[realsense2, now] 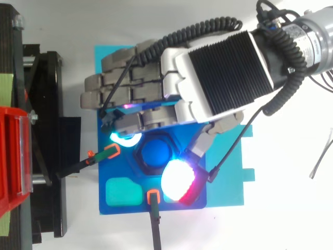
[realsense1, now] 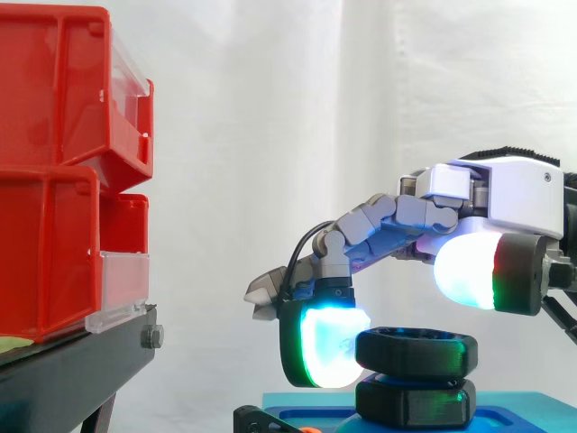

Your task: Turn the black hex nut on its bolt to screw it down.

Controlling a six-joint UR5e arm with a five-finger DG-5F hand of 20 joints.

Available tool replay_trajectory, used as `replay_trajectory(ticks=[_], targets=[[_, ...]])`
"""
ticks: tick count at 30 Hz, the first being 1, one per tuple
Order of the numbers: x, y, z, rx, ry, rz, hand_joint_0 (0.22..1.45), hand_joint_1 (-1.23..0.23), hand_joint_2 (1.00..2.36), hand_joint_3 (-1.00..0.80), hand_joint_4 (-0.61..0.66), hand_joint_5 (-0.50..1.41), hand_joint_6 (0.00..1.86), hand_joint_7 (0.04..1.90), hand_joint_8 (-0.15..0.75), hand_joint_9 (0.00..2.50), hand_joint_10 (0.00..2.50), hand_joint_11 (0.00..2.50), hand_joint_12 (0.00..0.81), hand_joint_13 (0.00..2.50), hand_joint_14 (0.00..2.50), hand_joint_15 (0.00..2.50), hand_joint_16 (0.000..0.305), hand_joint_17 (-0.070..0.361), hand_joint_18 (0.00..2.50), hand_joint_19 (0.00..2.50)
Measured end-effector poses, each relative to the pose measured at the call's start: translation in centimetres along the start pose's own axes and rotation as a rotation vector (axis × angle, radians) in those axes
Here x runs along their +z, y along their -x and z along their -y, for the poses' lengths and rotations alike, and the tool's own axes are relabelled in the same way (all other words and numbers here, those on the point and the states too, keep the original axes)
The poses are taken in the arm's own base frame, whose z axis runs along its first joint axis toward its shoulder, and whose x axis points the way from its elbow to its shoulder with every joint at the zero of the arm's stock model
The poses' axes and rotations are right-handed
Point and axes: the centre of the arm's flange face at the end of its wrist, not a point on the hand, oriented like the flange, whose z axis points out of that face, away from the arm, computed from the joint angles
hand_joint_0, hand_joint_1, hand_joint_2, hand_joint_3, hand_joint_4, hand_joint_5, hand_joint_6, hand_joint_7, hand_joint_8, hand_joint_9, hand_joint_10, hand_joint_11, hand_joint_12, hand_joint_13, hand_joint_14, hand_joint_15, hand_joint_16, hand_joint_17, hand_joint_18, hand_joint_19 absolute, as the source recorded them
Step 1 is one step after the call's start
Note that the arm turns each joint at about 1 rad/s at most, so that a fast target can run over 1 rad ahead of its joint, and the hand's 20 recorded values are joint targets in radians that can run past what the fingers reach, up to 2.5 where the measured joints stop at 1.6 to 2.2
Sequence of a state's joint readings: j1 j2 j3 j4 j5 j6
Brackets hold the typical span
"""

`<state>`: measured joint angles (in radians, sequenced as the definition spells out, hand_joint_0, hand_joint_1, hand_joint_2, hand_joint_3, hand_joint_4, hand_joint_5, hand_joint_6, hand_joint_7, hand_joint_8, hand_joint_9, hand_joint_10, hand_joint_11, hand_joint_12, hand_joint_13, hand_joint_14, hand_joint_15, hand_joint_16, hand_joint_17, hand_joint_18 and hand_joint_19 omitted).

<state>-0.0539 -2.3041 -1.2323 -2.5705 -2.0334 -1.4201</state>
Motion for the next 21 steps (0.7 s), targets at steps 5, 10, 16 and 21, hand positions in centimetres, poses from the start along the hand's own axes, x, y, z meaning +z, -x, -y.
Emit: replay_trajectory(ticks=[5,10,16,21], targets=[[-0.8,0.2,0.9,-0.002,0.006,-0.002,0.5,-0.22,1.0,-0.5,0.24,-0.12,0.76,0.99,0.312,0.56,0.0,0.1,0.391,0.59,0.0,0.13,0.057,0.127,0.61,0.28],[-0.6,0.5,1.0,-0.01,0.021,0.013,0.5,-0.22,1.0,-0.5,0.24,-0.12,0.75,1.01,0.312,0.56,0.0,0.1,0.392,0.59,0.0,0.13,0.057,0.128,0.61,0.28],[0.9,1.7,0.3,-0.022,0.04,0.051,0.5,-0.23,1.0,-0.5,0.26,-0.12,0.74,1.02,0.311,0.57,0.0,0.1,0.391,0.59,0.0,0.13,0.057,0.128,0.61,0.29],[2.1,2.2,-0.7,-0.024,0.044,0.07,0.5,-0.24,1.0,-0.5,0.27,-0.11,0.7,1.05,0.31,0.58,0.0,0.1,0.391,0.59,0.0,0.13,0.057,0.128,0.61,0.28]])
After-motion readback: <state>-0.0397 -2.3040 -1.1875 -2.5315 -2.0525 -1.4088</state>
